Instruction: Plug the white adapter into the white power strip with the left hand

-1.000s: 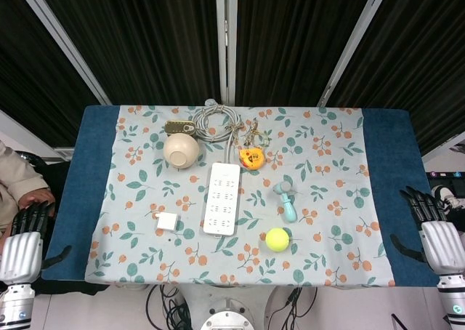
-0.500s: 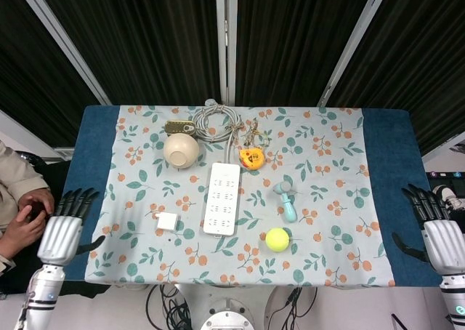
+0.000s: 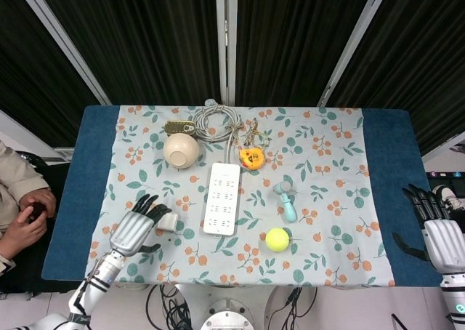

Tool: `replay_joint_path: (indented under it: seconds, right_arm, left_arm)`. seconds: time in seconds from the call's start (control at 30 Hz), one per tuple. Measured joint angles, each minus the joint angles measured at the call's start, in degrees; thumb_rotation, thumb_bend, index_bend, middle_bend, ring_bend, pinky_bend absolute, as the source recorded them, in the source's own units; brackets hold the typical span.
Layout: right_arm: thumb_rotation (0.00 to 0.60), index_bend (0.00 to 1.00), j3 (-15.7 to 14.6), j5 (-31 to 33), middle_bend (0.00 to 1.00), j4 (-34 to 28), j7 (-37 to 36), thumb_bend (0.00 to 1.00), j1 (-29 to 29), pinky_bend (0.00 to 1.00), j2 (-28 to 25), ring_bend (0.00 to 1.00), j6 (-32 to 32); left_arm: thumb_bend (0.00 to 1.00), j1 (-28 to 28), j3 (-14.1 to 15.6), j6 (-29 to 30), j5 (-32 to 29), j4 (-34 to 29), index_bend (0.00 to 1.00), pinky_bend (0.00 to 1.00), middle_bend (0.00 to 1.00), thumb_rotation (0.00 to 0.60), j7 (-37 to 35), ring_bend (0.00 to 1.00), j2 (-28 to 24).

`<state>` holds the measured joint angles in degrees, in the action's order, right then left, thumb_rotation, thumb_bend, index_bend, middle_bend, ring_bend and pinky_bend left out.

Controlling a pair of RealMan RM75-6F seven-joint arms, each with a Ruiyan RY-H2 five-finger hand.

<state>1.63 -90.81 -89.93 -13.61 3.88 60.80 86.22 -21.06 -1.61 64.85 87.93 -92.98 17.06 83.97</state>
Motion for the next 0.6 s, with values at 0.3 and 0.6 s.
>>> replay_joint_path:
  seconds: [0.3, 0.6]
  right_arm:
    - [0.600, 0.00, -0.09, 0.31, 0.00, 0.43, -0.43, 0.21, -0.09, 0.00, 0.26, 0.00, -0.15]
    - [0.600, 0.00, -0.03, 0.50, 0.00, 0.49, -0.39, 0.21, -0.18, 0.00, 0.24, 0.00, -0.03]
  left_arm:
    - [0.09, -0.86, 0.96, -1.52, -2.17, 0.05, 0.22, 0.00, 0.22, 0.600, 1.10, 0.04, 1.61]
    - [0.09, -1.96, 1.06, -3.44, -4.84, 0.67, 0.22, 0.00, 0.23, 0.600, 1.33, 0.04, 2.20]
